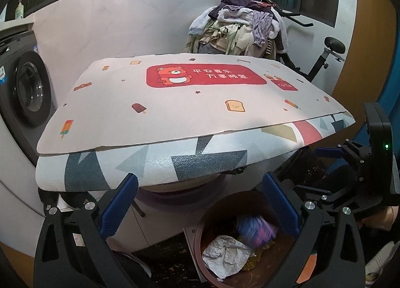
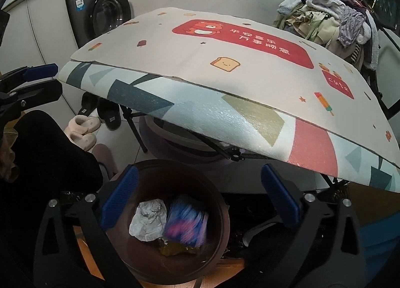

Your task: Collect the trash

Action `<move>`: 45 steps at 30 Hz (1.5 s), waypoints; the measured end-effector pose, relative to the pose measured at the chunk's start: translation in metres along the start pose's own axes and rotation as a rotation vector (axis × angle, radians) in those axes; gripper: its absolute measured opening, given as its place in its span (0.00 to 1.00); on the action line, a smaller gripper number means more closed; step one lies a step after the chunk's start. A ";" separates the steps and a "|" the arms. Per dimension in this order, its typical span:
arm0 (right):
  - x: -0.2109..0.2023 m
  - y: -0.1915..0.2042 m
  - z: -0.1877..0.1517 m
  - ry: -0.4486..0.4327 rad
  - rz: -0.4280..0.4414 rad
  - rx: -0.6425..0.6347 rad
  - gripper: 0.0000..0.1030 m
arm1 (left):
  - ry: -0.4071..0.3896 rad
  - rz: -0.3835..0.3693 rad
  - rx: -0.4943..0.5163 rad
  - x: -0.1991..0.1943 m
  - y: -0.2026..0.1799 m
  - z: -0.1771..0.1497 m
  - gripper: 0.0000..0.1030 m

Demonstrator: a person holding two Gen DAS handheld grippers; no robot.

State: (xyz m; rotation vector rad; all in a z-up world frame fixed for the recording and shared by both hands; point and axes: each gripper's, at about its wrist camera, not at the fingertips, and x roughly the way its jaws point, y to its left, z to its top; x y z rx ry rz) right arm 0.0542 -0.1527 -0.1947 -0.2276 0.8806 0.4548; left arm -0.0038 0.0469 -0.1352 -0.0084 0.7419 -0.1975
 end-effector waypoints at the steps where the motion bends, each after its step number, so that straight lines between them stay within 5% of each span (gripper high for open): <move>1: 0.000 0.000 0.000 0.000 -0.001 0.001 0.94 | 0.000 0.001 0.002 0.000 0.000 0.000 0.94; 19: -0.002 -0.003 0.001 -0.006 -0.008 0.010 0.94 | -0.002 0.003 0.004 0.000 -0.001 0.000 0.94; 23: -0.012 -0.012 0.012 -0.045 -0.053 0.026 0.94 | -0.053 0.110 0.020 -0.007 -0.003 0.010 0.94; 36: -0.103 -0.060 0.094 -0.292 -0.143 0.107 0.94 | -0.199 0.262 0.027 -0.047 -0.011 0.101 0.94; 45: -0.140 -0.071 0.113 -0.354 -0.134 0.159 0.94 | -0.272 0.160 0.035 -0.084 -0.023 0.132 0.94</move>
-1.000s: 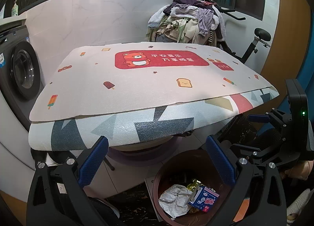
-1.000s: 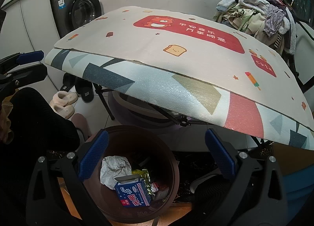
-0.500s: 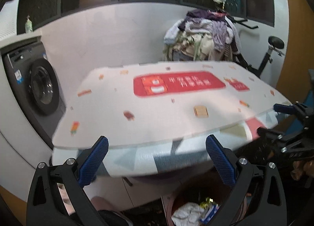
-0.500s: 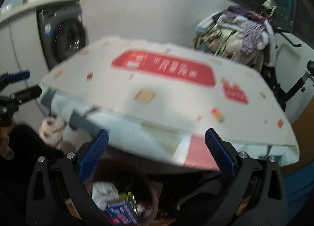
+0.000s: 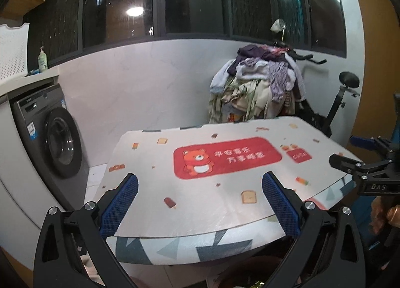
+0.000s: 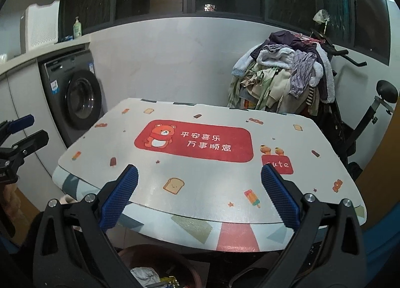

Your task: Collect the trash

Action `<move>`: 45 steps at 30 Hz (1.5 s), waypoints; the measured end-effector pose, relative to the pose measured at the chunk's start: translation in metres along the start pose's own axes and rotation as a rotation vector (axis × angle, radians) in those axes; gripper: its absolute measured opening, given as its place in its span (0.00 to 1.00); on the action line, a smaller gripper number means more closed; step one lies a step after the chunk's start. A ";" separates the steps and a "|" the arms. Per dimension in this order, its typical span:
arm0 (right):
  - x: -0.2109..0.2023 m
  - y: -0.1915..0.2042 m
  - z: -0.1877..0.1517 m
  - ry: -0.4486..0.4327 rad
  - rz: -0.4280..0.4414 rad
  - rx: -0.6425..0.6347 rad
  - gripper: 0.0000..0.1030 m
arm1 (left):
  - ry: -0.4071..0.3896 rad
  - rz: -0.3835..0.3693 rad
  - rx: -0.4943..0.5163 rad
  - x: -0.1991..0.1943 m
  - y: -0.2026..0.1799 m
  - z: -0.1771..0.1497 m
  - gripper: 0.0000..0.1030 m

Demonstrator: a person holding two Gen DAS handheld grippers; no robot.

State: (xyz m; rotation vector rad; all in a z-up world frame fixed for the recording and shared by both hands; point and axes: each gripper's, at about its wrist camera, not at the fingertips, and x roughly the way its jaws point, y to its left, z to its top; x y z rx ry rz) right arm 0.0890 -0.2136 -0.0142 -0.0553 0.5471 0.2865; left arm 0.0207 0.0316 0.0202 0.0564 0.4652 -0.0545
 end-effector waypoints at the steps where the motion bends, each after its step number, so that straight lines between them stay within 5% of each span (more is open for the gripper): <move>1: -0.002 -0.001 0.002 -0.002 0.001 0.005 0.94 | 0.005 -0.018 -0.004 -0.001 0.000 0.001 0.94; 45: -0.008 0.002 0.001 -0.001 0.006 0.019 0.94 | 0.057 0.048 0.003 0.002 -0.001 0.008 0.94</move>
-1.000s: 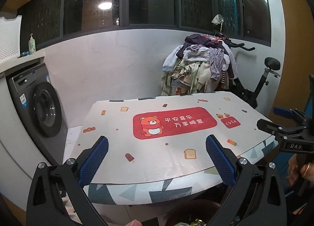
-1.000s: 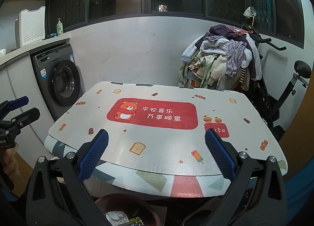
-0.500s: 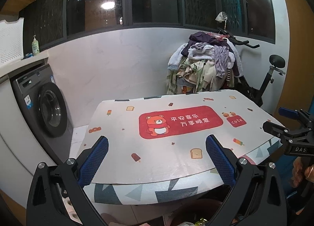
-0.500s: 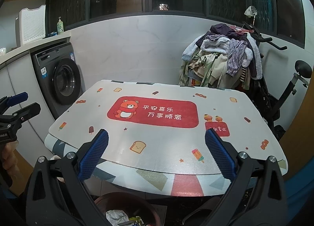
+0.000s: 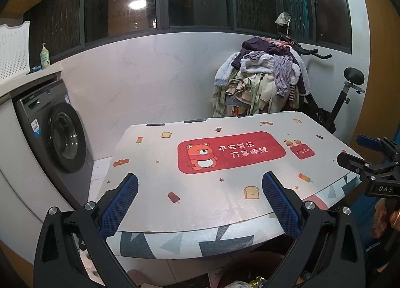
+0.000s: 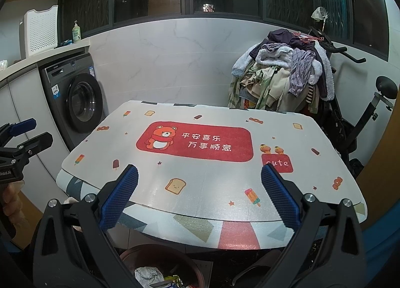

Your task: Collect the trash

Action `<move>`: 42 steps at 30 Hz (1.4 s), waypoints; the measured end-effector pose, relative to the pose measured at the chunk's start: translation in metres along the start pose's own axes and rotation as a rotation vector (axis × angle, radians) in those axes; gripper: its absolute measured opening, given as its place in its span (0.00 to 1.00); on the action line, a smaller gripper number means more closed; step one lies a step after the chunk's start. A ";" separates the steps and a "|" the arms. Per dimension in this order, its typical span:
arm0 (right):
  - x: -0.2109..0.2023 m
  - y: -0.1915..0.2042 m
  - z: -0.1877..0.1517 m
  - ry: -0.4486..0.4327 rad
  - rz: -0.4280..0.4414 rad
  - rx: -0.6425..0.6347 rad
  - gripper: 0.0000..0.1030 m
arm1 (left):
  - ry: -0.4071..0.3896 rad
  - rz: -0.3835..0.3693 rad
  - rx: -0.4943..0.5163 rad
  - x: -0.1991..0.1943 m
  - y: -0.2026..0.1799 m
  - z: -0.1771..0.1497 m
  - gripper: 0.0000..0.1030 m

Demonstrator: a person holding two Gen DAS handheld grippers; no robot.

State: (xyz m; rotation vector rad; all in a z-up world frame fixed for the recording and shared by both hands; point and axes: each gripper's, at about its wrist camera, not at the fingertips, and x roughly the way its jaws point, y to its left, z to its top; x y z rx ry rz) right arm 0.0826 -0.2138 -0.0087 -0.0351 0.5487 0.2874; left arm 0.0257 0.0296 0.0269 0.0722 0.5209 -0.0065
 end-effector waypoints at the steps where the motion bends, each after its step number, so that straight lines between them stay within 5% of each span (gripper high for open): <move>1: 0.000 0.000 0.000 0.000 0.000 0.000 0.94 | -0.002 0.002 0.003 0.000 0.000 0.000 0.94; 42: -0.004 -0.013 -0.001 -0.020 -0.063 -0.023 0.94 | -0.017 0.012 0.064 0.002 0.001 -0.002 0.94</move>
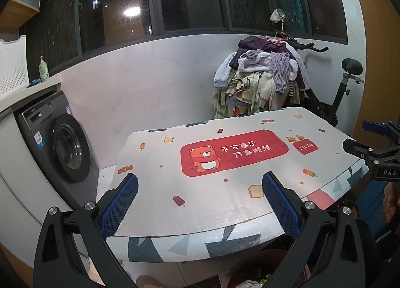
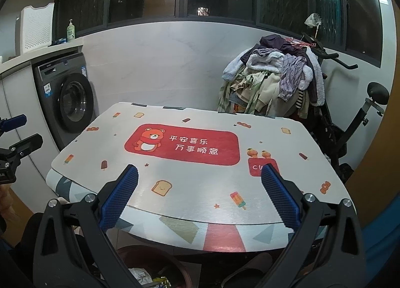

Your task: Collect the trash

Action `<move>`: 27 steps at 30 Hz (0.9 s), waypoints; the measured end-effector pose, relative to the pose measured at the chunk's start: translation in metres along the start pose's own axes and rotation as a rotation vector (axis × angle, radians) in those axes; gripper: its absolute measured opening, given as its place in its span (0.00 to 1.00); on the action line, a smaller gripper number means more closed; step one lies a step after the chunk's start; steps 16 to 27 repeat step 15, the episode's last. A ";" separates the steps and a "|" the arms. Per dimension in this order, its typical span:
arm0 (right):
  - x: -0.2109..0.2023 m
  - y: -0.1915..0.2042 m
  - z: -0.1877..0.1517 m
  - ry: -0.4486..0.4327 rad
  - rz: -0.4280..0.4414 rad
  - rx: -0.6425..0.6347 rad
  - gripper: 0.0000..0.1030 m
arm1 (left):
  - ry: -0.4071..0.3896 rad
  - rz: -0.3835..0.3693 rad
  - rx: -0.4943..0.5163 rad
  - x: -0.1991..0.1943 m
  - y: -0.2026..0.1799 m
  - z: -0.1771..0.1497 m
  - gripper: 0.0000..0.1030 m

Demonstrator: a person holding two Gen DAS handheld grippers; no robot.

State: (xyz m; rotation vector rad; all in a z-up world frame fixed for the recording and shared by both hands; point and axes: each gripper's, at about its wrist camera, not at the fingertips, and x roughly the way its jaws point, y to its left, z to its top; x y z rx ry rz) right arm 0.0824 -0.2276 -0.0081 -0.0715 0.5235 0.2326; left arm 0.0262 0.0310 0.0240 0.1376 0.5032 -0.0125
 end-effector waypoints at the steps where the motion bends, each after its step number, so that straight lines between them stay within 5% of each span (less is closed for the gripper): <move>1: 0.000 0.000 0.000 0.000 -0.001 -0.001 0.94 | -0.001 0.000 0.001 0.000 -0.001 0.000 0.94; 27: 0.000 -0.002 0.002 0.002 -0.012 -0.004 0.94 | 0.012 0.005 0.013 0.002 -0.004 -0.001 0.94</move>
